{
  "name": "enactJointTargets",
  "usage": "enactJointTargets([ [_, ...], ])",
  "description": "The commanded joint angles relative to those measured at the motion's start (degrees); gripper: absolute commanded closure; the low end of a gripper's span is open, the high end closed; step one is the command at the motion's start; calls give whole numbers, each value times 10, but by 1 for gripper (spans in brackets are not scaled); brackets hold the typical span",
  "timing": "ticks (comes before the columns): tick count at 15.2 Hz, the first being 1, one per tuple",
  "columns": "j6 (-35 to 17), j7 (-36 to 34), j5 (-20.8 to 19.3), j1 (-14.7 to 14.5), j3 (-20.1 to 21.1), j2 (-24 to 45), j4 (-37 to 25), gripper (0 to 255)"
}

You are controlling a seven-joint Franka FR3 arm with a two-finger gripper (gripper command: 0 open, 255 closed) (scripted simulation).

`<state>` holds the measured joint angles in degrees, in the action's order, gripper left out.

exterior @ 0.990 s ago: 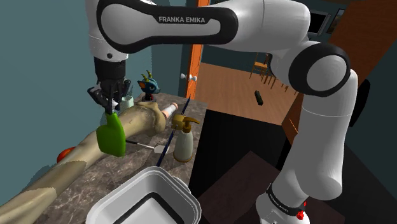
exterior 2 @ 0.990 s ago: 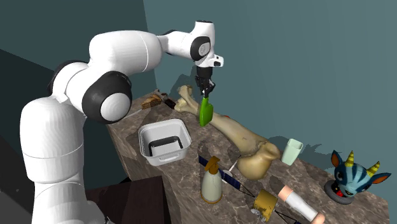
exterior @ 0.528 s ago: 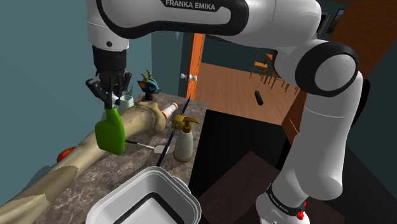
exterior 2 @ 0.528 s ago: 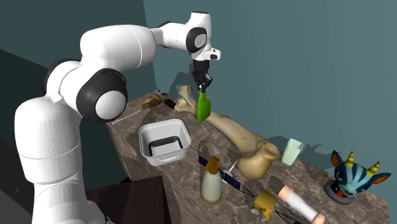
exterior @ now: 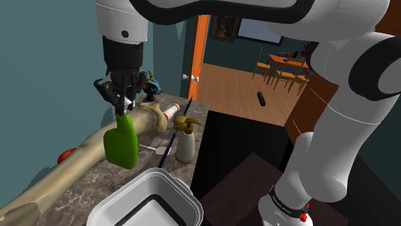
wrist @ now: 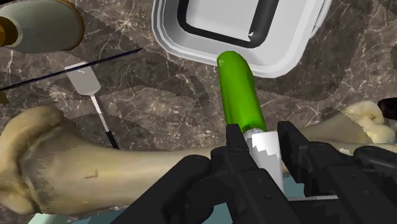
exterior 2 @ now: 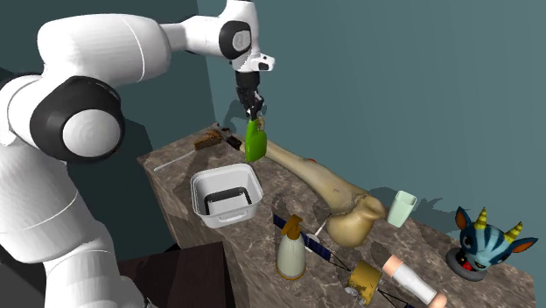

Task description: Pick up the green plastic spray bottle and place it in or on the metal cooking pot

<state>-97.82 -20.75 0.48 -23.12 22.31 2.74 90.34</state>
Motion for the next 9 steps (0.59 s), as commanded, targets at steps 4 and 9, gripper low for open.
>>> enactJointTargets([
  [4,23,-28,26,-14,14,-72,43,255],
  [9,52,-61,50,-32,30,-134,68,255],
])
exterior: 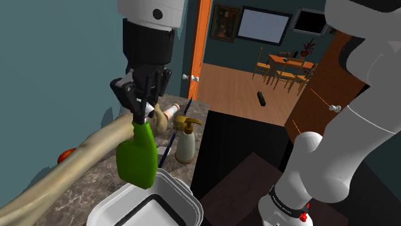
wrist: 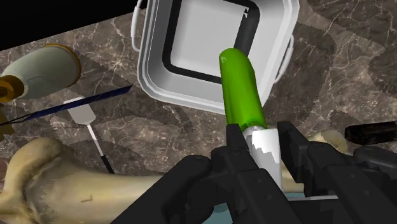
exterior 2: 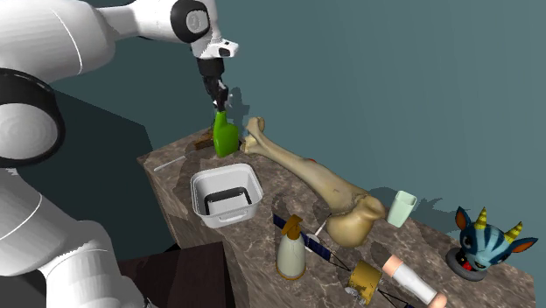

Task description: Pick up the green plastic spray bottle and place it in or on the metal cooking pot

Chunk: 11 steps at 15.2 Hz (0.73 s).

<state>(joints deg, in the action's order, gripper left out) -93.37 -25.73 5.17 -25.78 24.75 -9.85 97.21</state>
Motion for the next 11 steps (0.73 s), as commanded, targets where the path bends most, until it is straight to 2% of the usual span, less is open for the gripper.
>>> enactJointTargets([
  [1,16,-21,9,-10,10,-22,3,255],
  [11,-62,-12,19,-12,10,-43,101,255],
])
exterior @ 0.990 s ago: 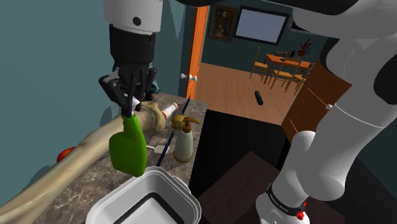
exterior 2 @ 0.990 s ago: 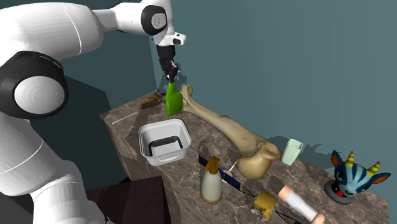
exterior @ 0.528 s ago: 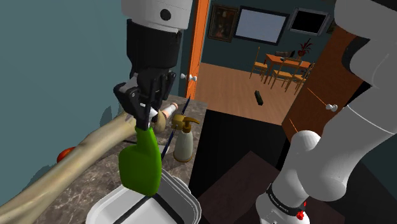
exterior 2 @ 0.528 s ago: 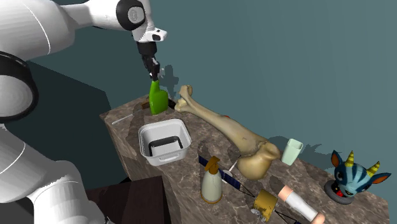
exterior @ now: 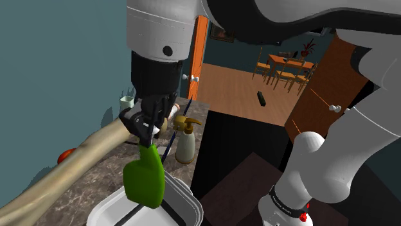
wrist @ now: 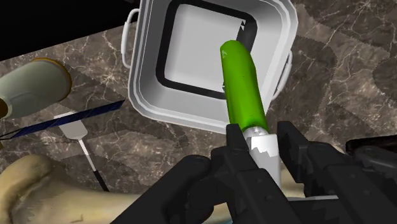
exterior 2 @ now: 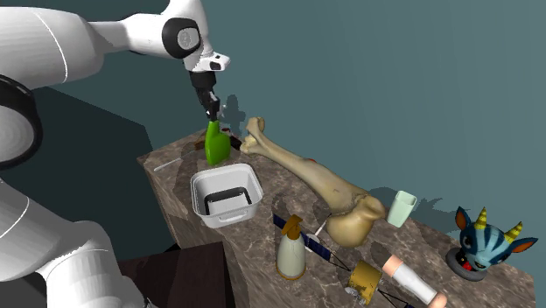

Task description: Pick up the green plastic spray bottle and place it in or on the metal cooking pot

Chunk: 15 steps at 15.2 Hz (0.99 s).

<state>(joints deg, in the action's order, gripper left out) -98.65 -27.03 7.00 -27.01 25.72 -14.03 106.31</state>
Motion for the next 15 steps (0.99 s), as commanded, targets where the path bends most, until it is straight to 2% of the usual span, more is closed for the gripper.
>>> enactJointTargets([
  [1,-17,2,1,-1,0,-2,19,255],
  [15,-125,6,7,-5,7,-5,129,255],
])
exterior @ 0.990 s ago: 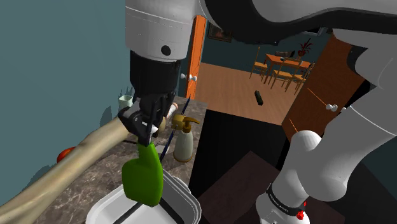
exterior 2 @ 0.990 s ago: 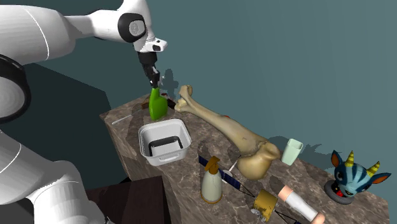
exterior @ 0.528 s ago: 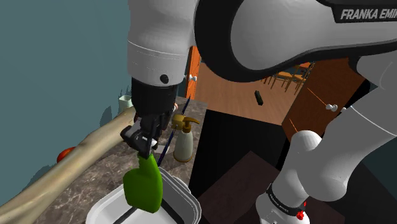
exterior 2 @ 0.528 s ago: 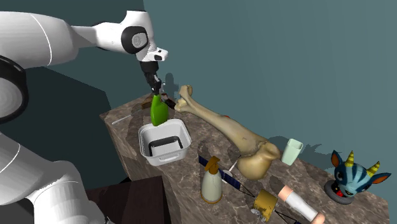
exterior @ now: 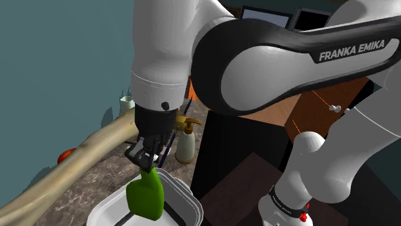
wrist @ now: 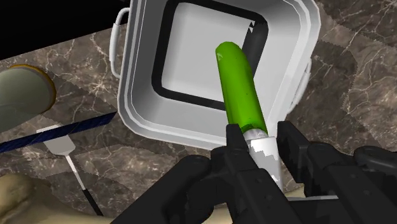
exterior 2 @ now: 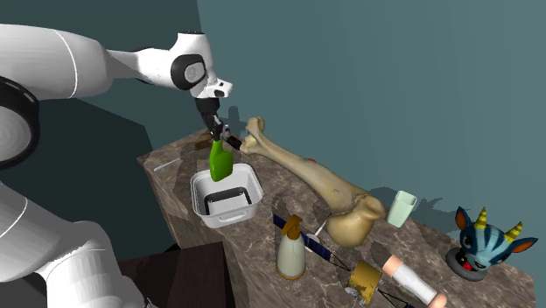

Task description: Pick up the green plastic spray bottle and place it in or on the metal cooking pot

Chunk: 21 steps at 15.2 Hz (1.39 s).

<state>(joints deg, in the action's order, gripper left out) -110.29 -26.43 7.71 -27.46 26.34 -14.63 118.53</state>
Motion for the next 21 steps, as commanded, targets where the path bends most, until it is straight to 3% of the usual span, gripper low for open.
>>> enactJointTargets([
  [1,-16,0,0,0,1,2,14,255],
  [6,-58,0,0,-1,6,9,49,255],
  [14,-58,0,0,-1,6,9,49,255],
  [15,-58,0,0,-1,6,9,49,0],
  [20,-58,0,0,-1,6,9,49,0],
  [21,-38,1,1,-1,3,3,36,0],
])
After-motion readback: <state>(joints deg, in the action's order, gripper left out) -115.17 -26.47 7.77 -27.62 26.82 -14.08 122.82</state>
